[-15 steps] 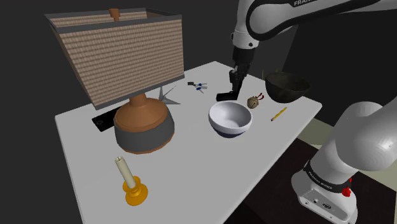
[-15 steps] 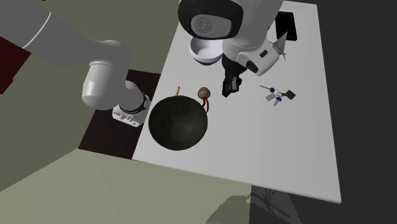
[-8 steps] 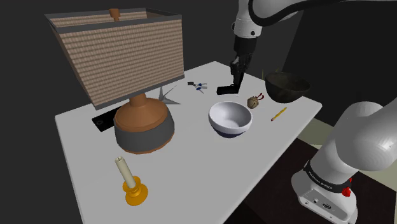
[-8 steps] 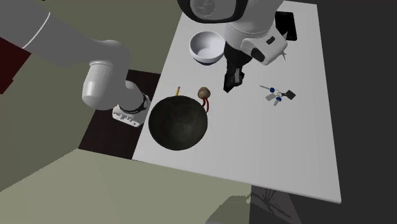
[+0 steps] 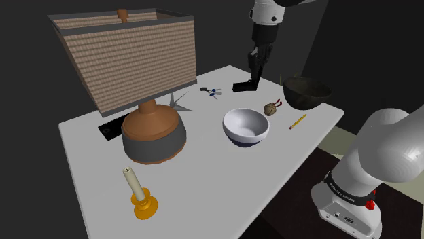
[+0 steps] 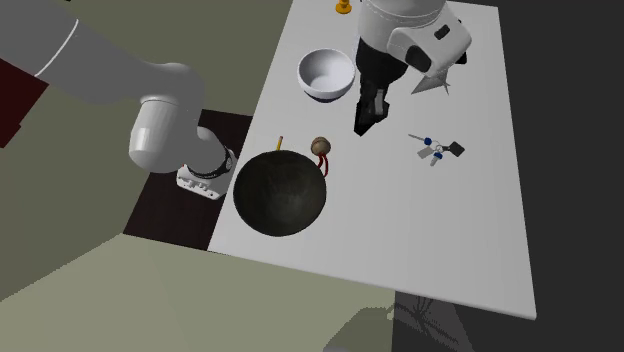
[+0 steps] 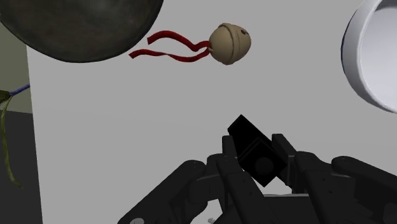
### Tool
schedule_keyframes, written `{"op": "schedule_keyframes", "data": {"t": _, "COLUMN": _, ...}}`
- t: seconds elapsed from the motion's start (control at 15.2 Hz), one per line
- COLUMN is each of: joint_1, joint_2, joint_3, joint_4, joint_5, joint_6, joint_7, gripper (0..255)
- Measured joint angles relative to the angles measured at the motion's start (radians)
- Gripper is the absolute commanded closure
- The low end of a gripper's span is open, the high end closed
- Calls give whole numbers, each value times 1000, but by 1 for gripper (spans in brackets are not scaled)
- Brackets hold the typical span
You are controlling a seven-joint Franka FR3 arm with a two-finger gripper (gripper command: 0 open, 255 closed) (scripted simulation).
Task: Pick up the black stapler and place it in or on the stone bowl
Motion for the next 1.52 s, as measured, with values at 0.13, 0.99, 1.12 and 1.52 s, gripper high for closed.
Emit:
{"op": "schedule_keyframes", "data": {"t": 0.13, "joint_1": 0, "joint_2": 3, "joint_3": -1, "joint_4": 32, "joint_5": 0, "joint_6": -29, "joint_7": -1, "gripper": 255}}
{"op": "schedule_keyframes", "data": {"t": 0.99, "joint_1": -1, "joint_2": 34, "joint_3": -2, "joint_4": 234, "joint_5": 0, "joint_6": -200, "joint_7": -3, "gripper": 255}}
{"op": "schedule_keyframes", "data": {"t": 1.12, "joint_1": -3, "joint_2": 24, "joint_3": -7, "joint_4": 240, "joint_5": -3, "joint_6": -216, "joint_7": -10, "gripper": 255}}
{"op": "schedule_keyframes", "data": {"t": 1.52, "joint_1": -37, "joint_2": -108, "joint_3": -80, "joint_4": 158, "joint_5": -46, "joint_6": -264, "joint_7": -107, "gripper": 255}}
